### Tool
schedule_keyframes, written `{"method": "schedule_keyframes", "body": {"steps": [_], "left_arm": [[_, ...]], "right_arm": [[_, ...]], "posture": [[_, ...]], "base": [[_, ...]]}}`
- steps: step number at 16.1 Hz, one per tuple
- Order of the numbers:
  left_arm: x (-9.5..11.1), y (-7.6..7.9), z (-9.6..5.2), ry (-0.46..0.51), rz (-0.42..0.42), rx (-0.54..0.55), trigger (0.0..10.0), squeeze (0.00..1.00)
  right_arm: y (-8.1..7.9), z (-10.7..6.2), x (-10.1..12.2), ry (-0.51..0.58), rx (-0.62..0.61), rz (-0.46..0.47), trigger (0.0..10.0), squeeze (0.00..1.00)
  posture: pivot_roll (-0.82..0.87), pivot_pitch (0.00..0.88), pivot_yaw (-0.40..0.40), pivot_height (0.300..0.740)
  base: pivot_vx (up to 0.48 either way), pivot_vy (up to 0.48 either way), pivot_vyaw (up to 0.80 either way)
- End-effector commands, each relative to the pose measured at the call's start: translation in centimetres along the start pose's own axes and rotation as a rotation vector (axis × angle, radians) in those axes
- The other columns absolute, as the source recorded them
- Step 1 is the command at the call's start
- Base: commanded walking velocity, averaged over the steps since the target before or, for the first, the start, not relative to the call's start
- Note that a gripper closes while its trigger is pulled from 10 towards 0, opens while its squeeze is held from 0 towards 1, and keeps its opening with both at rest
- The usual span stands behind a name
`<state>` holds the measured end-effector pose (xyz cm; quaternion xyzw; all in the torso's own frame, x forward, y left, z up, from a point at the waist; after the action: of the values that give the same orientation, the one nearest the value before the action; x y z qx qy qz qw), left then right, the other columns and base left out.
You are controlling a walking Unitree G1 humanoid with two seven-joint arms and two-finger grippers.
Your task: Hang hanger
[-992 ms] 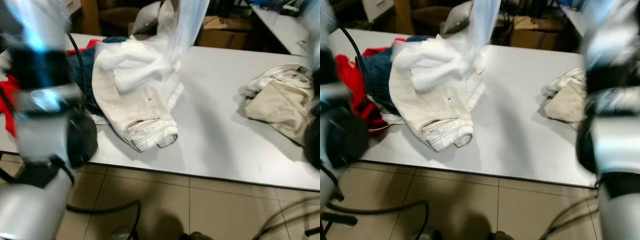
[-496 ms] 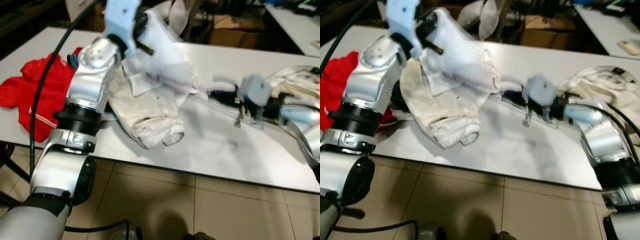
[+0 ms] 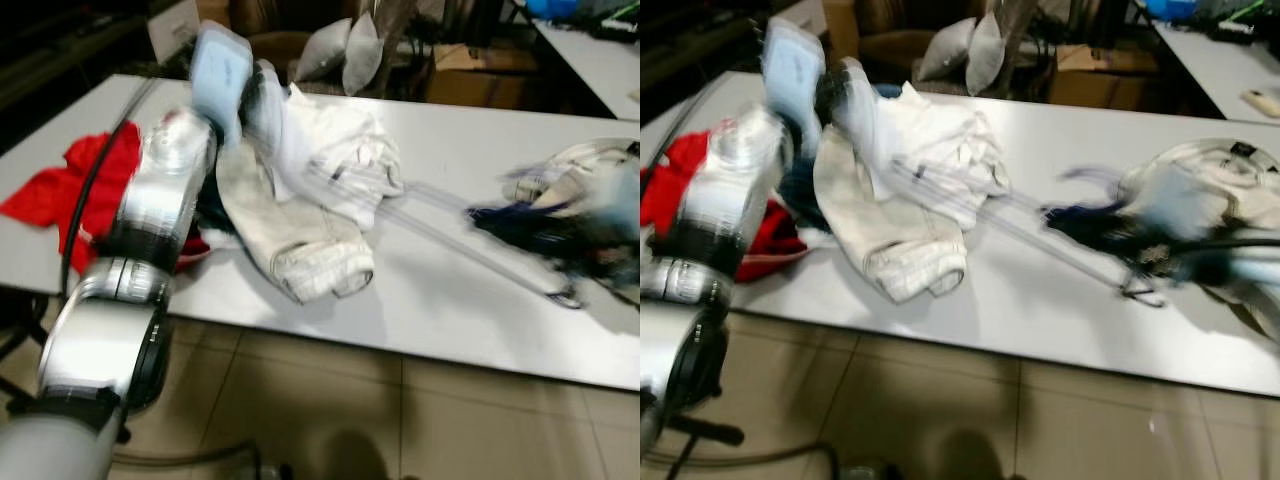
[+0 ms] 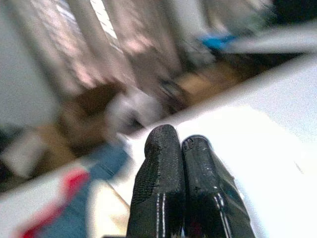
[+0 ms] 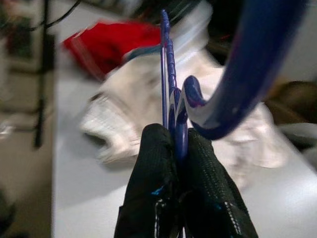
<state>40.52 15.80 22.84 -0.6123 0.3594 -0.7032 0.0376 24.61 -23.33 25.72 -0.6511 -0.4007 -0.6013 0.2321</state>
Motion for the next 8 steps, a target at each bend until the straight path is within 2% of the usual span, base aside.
{"method": "schedule_keyframes", "body": {"steps": [1, 2, 3, 4, 5, 6, 7, 8], "left_arm": [[0.1, 0.7, -0.3, 0.004, 0.006, -0.083, 10.0, 0.6], [-0.8, 1.5, -1.6, -0.008, 0.01, -0.177, 10.0, 1.0], [-1.8, 2.3, -3.8, -0.046, 0.01, -0.315, 10.0, 1.0], [-2.3, 2.7, -5.5, -0.083, 0.022, -0.405, 10.0, 1.0], [-2.9, 2.6, -8.3, -0.14, 0.048, -0.527, 10.0, 1.0], [-3.1, 2.6, -9.4, -0.162, 0.065, -0.578, 10.0, 1.0], [-3.4, 2.1, -11.9, -0.223, 0.059, -0.657, 10.0, 1.0], [-3.4, 1.3, -13.8, -0.266, 0.016, -0.68, 10.0, 1.0]], "right_arm": [[0.2, -0.7, 1.0, 0.041, -0.048, -0.002, 10.0, 0.0], [0.3, -1.2, 1.2, 0.064, -0.122, 0.014, 10.0, 0.0], [0.3, -1.4, 0.8, 0.064, -0.198, 0.052, 10.0, 0.0], [0.2, -1.4, 0.4, 0.053, -0.247, 0.069, 10.0, 0.0], [-0.1, -1.0, -0.3, 0.071, -0.29, 0.116, 10.0, 0.0], [-0.2, -0.8, -0.4, 0.08, -0.306, 0.137, 10.0, 0.0], [-0.6, -0.3, -0.9, 0.094, -0.334, 0.175, 10.0, 0.0], [-0.6, 0.2, -1.4, 0.101, -0.379, 0.206, 10.0, 0.0]], "posture": [[-0.02, 0.0, 0.08, 0.74], [-0.02, 0.0, 0.082, 0.74], [-0.02, 0.0, 0.08, 0.74], [-0.02, 0.0, 0.077, 0.74], [-0.01, 0.0, 0.07, 0.74], [-0.01, 0.0, 0.068, 0.74], [0.0, 0.0, 0.064, 0.74], [0.01, 0.0, 0.056, 0.74]], "base": [[0.0, 0.0, 0.0], [0.0, 0.0, 0.0], [0.0, 0.0, 0.0], [0.0, 0.0, 0.0], [0.0, 0.0, 0.0], [0.0, 0.0, 0.0], [0.0, 0.0, 0.0], [0.0, 0.0, 0.0]]}}
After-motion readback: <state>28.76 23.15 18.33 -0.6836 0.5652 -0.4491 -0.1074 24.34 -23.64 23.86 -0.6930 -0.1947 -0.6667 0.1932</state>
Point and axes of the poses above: a point about 5 cm out from each wrist's last joint towards the gripper, its own z axis pointing out of the wrist towards the gripper, its own x axis along the axis of the wrist's last joint, y = z × x, the point moved 1 cm from there along z, pointing out of the wrist towards the gripper, and after that the axes turned 13 degrees about z, right-handed, at the moved point
